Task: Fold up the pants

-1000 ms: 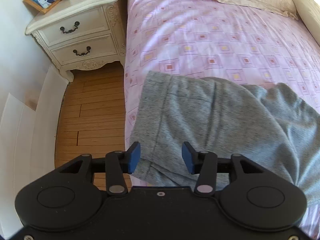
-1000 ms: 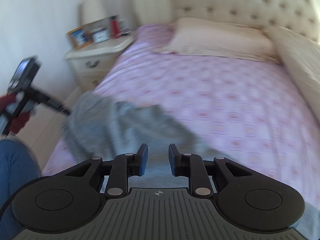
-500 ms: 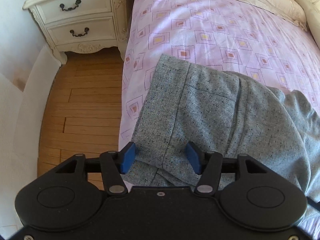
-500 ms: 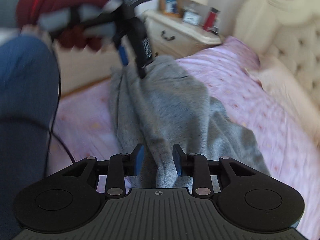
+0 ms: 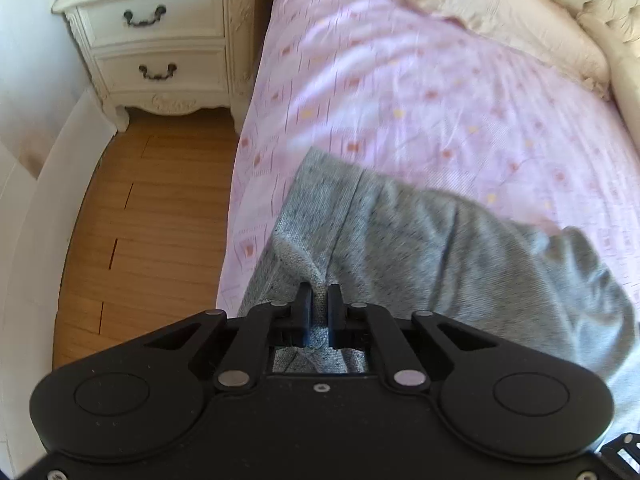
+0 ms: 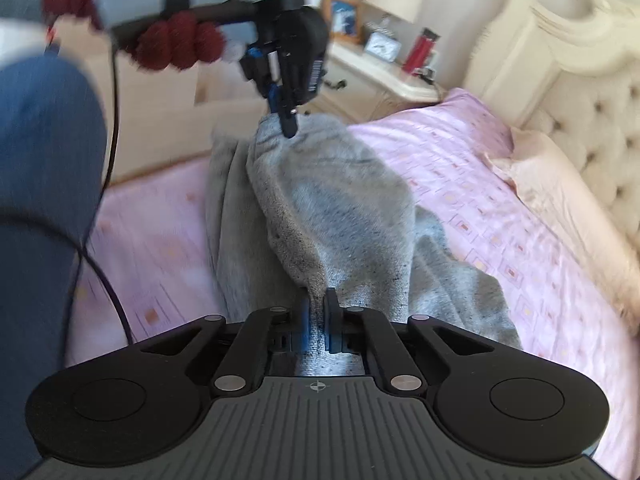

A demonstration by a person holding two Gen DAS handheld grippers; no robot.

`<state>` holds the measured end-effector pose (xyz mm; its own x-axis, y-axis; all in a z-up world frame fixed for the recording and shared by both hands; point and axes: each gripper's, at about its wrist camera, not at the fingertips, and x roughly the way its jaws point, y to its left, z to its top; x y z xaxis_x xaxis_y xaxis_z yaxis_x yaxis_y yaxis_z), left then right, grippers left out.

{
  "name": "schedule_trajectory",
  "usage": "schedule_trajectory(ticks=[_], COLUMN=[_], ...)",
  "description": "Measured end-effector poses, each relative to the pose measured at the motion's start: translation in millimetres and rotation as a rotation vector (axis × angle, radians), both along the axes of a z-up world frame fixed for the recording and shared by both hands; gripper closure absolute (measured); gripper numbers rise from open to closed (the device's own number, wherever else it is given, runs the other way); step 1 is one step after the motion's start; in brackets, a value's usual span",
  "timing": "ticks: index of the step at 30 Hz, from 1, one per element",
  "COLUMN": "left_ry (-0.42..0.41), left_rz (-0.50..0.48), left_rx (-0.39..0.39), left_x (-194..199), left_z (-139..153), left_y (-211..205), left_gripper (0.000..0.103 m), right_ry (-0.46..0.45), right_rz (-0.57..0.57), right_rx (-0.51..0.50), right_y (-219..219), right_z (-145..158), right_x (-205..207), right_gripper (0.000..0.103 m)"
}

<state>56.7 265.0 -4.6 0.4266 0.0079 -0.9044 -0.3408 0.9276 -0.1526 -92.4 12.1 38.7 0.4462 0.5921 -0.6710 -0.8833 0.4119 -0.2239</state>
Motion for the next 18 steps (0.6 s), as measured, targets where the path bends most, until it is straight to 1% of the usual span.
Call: schedule_trajectory(ticks=[2,3,4,6,8,9,11,12,13,14,15,16,18], left_ry=[-0.028,-0.043,-0.049,-0.04,-0.001,0.026,0.087,0.108,0.112,0.102,0.089,0.077,0.042], left_rz=[-0.018,-0.035,-0.049,-0.078,-0.104,-0.108,-0.11,-0.113,-0.121,-0.12,-0.11,-0.104,-0.099], left_rx=[0.013,0.022,0.033,0.044,0.065,0.082,0.092,0.098,0.109,0.119,0.122,0.117,0.123], left_x=[-6,-11,-15,-22,-23,-23,-20,-19,-19,-20,-22,-23,-24], left_z=[17,25,30,32,20,10,-13,-22,-26,-23,-16,-8,12], left_y=[0,0,-2,-2,-3,-5,-6,-7,-8,-8,-8,-6,-7], left_gripper=[0.094,0.094,0.094,0.094,0.093,0.093,0.091,0.089,0.088,0.085,0.084,0.084,0.084], right_ry=[0.059,0.077,0.084,0.066,0.089,0.105,0.121,0.122,0.144,0.186,0.226,0.254,0.269], right_rz=[-0.002,0.007,0.022,0.045,0.05,0.051,0.048,0.043,0.039,0.037,0.027,0.01,-0.033], right_rx=[0.043,0.048,0.037,0.0,-0.047,-0.066,-0.082,-0.071,-0.053,-0.028,-0.001,0.028,0.081], right_y=[-5,-6,-4,0,7,10,12,10,5,0,-6,-12,-25], right_z=[10,12,11,2,-14,-23,-33,-33,-29,-23,-18,-11,-2], right_x=[1,0,-2,-8,-8,-9,-10,-11,-11,-7,-3,1,7], right_gripper=[0.097,0.097,0.097,0.097,0.096,0.093,0.092,0.091,0.091,0.088,0.084,0.084,0.083])
